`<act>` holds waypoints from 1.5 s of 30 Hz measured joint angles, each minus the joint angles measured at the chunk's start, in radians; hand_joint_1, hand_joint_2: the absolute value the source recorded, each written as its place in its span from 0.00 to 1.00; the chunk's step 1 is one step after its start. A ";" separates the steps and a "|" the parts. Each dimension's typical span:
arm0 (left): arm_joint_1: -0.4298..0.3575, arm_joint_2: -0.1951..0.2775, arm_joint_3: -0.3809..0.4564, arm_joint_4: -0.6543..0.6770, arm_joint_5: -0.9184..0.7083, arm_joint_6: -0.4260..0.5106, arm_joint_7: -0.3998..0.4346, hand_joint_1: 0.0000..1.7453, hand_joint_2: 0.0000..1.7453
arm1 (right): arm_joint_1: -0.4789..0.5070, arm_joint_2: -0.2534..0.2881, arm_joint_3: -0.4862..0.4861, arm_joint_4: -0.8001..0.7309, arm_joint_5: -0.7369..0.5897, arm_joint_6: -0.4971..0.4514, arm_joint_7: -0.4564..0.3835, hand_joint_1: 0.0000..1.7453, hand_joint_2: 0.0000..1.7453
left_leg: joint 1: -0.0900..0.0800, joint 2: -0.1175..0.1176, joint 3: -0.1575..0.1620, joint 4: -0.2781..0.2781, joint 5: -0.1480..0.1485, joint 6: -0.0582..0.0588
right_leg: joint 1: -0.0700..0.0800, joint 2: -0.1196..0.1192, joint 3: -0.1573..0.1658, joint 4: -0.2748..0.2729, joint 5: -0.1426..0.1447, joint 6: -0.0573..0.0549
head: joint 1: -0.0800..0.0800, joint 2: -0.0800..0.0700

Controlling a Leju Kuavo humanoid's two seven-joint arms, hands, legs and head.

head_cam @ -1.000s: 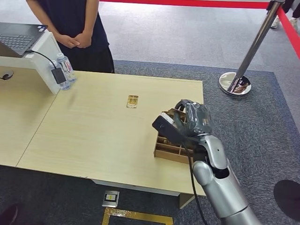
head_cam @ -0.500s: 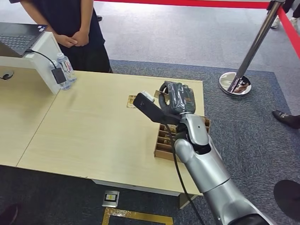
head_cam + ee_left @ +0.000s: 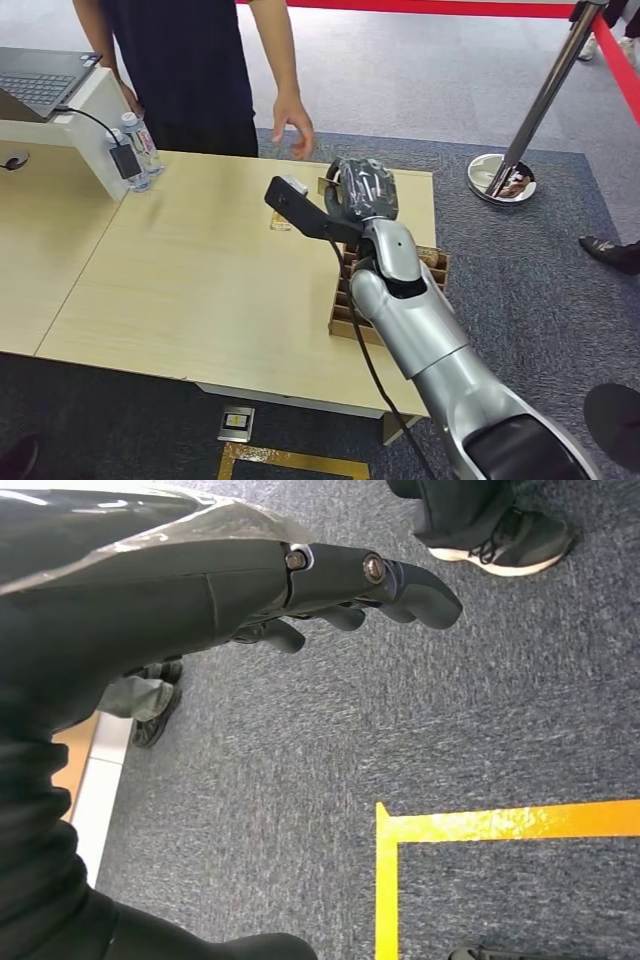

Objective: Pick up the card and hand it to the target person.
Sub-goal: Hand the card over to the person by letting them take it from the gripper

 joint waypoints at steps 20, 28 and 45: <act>-0.001 0.003 -0.002 0.000 -0.007 -0.014 0.013 0.00 1.00 | -0.052 0.028 -0.001 0.098 0.004 -0.010 -0.008 0.43 1.00 | 0.000 0.000 0.000 0.000 0.000 0.000 | 0.000 0.000 0.000 0.000 0.000 0.000 | 0.000 0.000; -0.001 0.003 -0.012 0.000 -0.017 -0.014 0.027 0.00 1.00 | -0.054 0.029 -0.001 0.117 0.008 -0.011 -0.008 0.00 1.00 | 0.000 0.000 0.000 0.000 0.000 0.000 | 0.000 0.000 0.000 0.000 0.000 0.000 | 0.000 0.000; -0.001 0.003 -0.017 0.000 -0.015 -0.014 0.039 0.00 1.00 | -0.052 0.021 -0.009 0.127 0.043 -0.053 0.003 0.00 1.00 | 0.000 0.000 0.000 0.000 0.000 0.000 | 0.000 0.000 0.000 0.000 0.000 0.000 | 0.000 0.000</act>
